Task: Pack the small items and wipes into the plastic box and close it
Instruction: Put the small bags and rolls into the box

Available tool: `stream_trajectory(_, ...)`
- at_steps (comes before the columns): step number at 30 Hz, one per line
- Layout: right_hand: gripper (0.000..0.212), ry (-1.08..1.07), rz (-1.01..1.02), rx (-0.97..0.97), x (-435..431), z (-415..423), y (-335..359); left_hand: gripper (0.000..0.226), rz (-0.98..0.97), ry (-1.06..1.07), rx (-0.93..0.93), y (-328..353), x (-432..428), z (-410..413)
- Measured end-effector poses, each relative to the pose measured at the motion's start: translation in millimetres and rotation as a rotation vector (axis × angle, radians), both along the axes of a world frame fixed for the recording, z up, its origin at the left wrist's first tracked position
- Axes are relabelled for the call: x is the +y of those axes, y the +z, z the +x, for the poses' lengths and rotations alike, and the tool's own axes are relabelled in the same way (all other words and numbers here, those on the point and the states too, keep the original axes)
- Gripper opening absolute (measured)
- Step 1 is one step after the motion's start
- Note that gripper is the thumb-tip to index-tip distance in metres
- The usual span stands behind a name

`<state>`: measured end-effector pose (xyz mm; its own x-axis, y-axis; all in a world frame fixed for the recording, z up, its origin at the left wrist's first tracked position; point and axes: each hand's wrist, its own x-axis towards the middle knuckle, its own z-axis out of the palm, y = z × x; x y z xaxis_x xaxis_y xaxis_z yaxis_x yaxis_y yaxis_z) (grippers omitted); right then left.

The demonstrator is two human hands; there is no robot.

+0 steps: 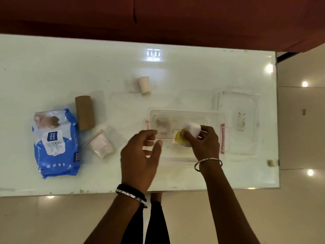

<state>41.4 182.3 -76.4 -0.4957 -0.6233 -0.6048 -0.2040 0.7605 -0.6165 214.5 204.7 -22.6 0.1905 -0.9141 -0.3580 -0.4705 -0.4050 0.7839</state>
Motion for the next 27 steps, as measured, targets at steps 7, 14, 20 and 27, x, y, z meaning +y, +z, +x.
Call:
stream_trajectory(7, 0.065, 0.112, -0.038, 0.165, -19.6, 11.4, -24.1, 0.032, 0.160, 0.050, -0.064, -19.2, -1.9, 32.1)
stream_trajectory(14, 0.059, 0.136, -0.079, 0.178, -18.5, 32.9, -27.4, 0.035, 0.186, 0.030, -0.005, -29.8, 0.1, 30.9)
stream_trajectory(20, 0.066, 0.160, -0.053, 0.184, -20.9, 34.4, -24.8, 0.026, 0.180, 0.018, 0.037, -31.2, -0.4, 37.8)
stream_trajectory(27, 0.025, 0.017, -0.275, 0.278, 3.8, 51.6, 10.0, 0.011, 0.105, 0.258, -0.096, -36.8, 8.7, 71.3)
